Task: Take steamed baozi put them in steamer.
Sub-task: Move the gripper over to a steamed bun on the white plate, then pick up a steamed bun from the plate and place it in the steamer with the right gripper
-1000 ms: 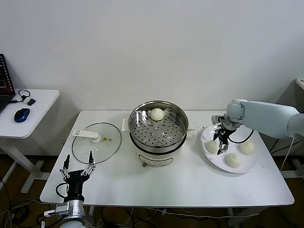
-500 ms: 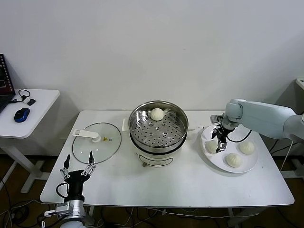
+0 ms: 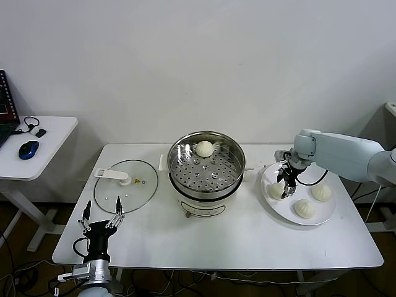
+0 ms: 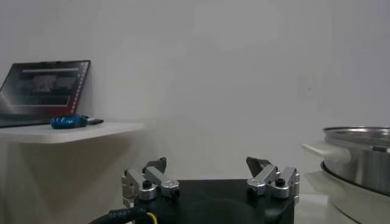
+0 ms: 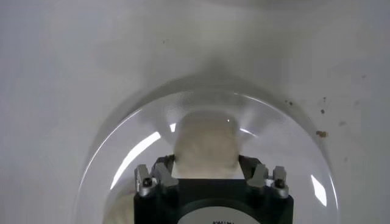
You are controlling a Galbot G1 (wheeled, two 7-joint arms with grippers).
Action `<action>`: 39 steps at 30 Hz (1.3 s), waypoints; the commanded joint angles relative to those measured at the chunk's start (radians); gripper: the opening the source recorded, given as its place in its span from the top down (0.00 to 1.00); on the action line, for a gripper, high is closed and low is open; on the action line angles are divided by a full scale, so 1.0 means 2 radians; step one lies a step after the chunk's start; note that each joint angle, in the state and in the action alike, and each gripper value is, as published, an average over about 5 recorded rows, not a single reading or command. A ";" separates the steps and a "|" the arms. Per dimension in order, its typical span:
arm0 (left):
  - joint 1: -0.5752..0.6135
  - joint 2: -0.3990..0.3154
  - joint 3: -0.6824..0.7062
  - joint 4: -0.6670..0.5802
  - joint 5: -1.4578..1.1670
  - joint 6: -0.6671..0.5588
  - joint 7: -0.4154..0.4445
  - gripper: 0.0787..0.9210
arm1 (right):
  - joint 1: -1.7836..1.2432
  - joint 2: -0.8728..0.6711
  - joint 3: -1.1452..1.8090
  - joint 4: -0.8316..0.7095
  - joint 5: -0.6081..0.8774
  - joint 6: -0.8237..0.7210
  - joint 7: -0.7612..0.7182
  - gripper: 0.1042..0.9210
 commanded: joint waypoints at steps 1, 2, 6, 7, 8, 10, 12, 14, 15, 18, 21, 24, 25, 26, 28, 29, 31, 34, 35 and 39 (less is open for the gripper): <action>-0.001 0.000 0.000 0.000 0.000 0.001 0.000 0.12 | -0.002 0.000 0.003 -0.002 -0.005 0.001 0.000 0.30; -0.001 0.000 0.000 0.000 0.000 0.001 0.000 0.12 | -0.002 0.001 0.004 -0.002 -0.006 0.001 0.000 0.32; -0.002 0.000 0.000 -0.001 0.000 0.002 0.000 0.12 | 0.000 0.002 0.004 -0.001 -0.009 0.001 0.000 0.41; -0.002 0.000 0.000 -0.001 0.000 0.002 0.000 0.12 | 0.001 0.002 0.004 -0.001 -0.010 0.002 0.000 0.43; -0.002 -0.001 0.000 -0.001 0.000 0.002 0.000 0.12 | 0.003 0.002 0.003 0.000 -0.010 0.002 -0.001 0.45; -0.002 -0.001 0.000 -0.001 0.000 0.002 0.000 0.12 | 0.006 0.002 0.001 0.001 -0.010 0.002 -0.002 0.47; -0.002 -0.001 0.001 -0.001 0.000 0.001 0.000 0.12 | 0.009 0.002 -0.001 0.003 -0.011 0.002 -0.003 0.50; -0.001 -0.001 0.001 -0.002 -0.001 0.001 0.000 0.12 | 0.012 0.001 -0.002 0.005 -0.012 0.002 -0.005 0.52; -0.001 -0.001 0.000 -0.002 -0.001 0.001 0.000 0.12 | 0.014 0.001 -0.003 0.007 -0.012 0.003 -0.006 0.53; 0.000 0.000 0.000 -0.002 -0.001 0.001 0.000 0.12 | 0.030 -0.002 -0.011 0.017 -0.012 0.005 -0.011 0.54; 0.000 0.000 -0.001 -0.004 -0.002 0.002 0.000 0.12 | 0.061 -0.007 -0.025 0.033 -0.006 0.009 -0.017 0.55; -0.001 0.001 -0.001 -0.005 -0.002 0.004 0.001 0.12 | 0.101 -0.010 -0.035 0.051 0.002 0.012 -0.027 0.55; -0.001 0.001 -0.001 -0.006 -0.002 0.004 0.001 0.12 | 0.116 -0.011 -0.039 0.056 0.005 0.013 -0.030 0.55; -0.001 0.001 0.000 -0.006 -0.002 0.005 0.001 0.12 | 0.133 -0.011 -0.044 0.063 0.010 0.014 -0.033 0.55; -0.001 0.002 0.000 -0.008 -0.002 0.006 0.001 0.12 | 0.167 -0.011 -0.059 0.082 0.021 0.015 -0.037 0.55; -0.002 0.002 0.000 -0.008 -0.002 0.006 0.002 0.12 | 0.184 -0.010 -0.069 0.096 0.031 0.015 -0.038 0.55; -0.002 0.002 0.000 -0.009 -0.002 0.007 0.002 0.12 | 0.215 -0.009 -0.088 0.126 0.049 0.013 -0.038 0.55; -0.002 0.004 0.000 -0.011 -0.003 0.008 0.002 0.12 | 0.258 -0.004 -0.111 0.169 0.080 0.008 -0.036 0.55; -0.001 0.005 0.001 -0.012 -0.003 0.008 0.002 0.12 | 0.271 -0.001 -0.116 0.179 0.089 0.006 -0.035 0.55; -0.001 0.008 0.001 -0.016 -0.007 0.009 0.002 0.12 | 0.317 0.012 -0.125 0.212 0.126 -0.006 -0.032 0.55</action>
